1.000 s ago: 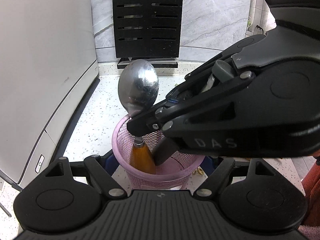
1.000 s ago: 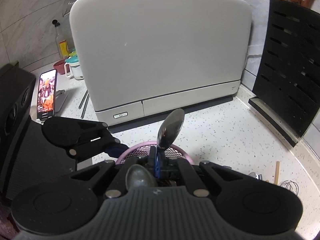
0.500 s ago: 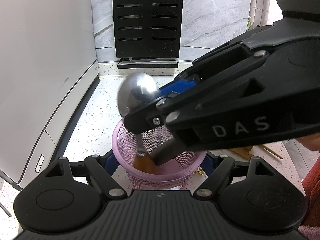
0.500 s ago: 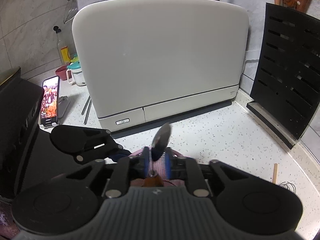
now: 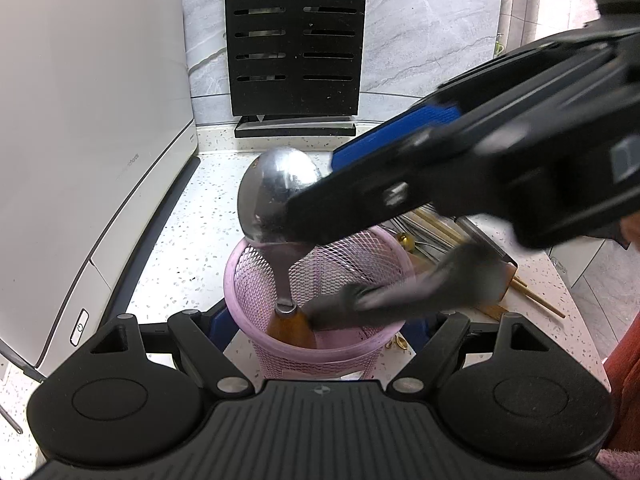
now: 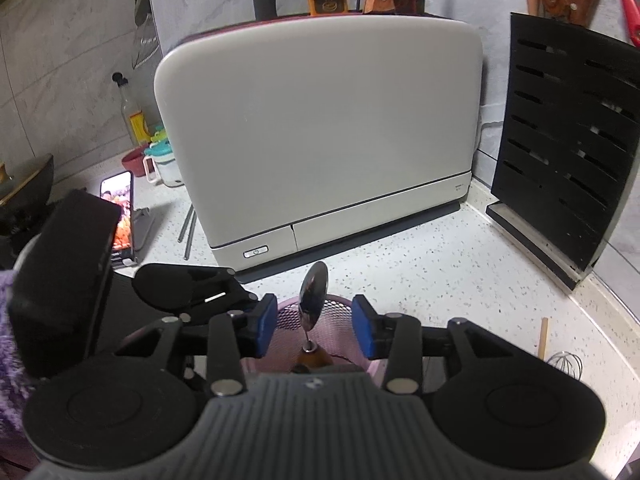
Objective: Organize utensils
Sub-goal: 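Lower the spoon handle-first into the pink cup and open the right gripper, then push the grey spatula down into the pink cup with the right gripper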
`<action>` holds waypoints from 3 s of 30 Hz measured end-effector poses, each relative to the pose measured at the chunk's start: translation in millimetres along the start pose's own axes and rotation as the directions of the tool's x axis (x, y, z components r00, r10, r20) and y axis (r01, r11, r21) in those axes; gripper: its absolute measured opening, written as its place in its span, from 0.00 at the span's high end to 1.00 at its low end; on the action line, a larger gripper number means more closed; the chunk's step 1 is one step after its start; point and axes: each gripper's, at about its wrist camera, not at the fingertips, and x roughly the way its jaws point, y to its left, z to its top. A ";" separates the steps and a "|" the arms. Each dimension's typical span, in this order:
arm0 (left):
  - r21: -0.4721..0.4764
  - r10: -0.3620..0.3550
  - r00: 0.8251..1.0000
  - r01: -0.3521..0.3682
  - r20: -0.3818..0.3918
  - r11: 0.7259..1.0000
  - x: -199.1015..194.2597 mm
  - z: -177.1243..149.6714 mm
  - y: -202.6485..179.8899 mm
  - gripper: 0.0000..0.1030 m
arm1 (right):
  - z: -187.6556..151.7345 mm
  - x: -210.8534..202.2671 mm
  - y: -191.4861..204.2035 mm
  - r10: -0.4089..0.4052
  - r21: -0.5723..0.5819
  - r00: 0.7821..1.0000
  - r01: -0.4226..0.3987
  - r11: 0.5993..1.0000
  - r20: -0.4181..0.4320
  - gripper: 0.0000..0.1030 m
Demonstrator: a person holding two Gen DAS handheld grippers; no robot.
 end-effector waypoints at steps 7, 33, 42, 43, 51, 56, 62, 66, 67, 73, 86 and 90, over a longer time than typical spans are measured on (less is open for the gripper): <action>0.002 -0.001 1.000 0.001 0.002 1.000 -0.2 -0.1 0.2 0.10 | -5.9 -32.5 -7.2 0.031 0.001 0.998 -0.031 1.000 0.053 0.60; 0.001 -0.061 0.997 0.061 0.044 0.998 -8.1 -17.0 10.4 0.11 | -20.1 15.6 38.0 0.059 -0.151 0.998 -0.058 0.987 0.003 0.67; -0.004 -0.059 0.997 0.059 0.041 0.998 -9.6 -18.0 9.8 0.11 | -15.4 -4.5 27.2 -0.040 -0.133 0.995 0.052 0.990 0.091 0.90; -0.005 -0.058 0.997 0.059 0.041 0.998 -9.7 -18.0 9.7 0.12 | -14.4 -7.6 21.1 -0.026 -0.103 0.996 0.035 0.994 0.091 0.90; -0.010 -0.056 0.998 0.057 0.037 0.998 -10.1 -17.5 8.5 0.12 | -12.9 -15.3 -19.2 -0.028 0.069 0.995 0.022 0.997 0.091 0.90; -0.012 -0.052 0.998 0.052 0.033 0.999 -9.1 -15.9 7.3 0.12 | -13.8 -9.8 -24.3 -0.032 0.113 0.990 0.016 0.994 0.140 0.90; -0.012 -0.052 0.998 0.052 0.033 0.999 -9.3 -15.9 7.8 0.12 | -17.2 3.0 -11.8 -0.076 0.003 0.985 0.076 0.997 0.153 0.90; -0.013 -0.049 0.998 0.050 0.031 0.999 -9.0 -15.2 7.2 0.12 | -15.3 4.2 -17.5 -0.076 0.024 0.986 0.073 0.997 0.150 0.88; -0.014 -0.048 0.998 0.049 0.030 0.999 -8.9 -15.2 7.2 0.12 | -14.6 4.8 -20.2 -0.075 0.042 0.987 0.070 0.997 0.145 0.87; -0.015 -0.048 0.998 0.048 0.028 0.999 -8.9 -14.7 7.0 0.12 | -14.9 3.1 -25.1 -0.078 0.085 0.987 0.067 0.994 0.138 0.76; -0.015 -0.046 0.999 0.047 0.024 0.999 -8.4 -14.0 7.5 0.12 | -11.8 -16.7 -35.1 -0.102 0.146 0.990 0.087 0.985 0.094 0.67; -0.014 -0.043 0.999 0.043 0.024 0.999 -7.5 -13.4 7.0 0.12 | -10.1 -24.7 -46.4 -0.149 0.195 0.986 0.133 0.972 0.070 0.67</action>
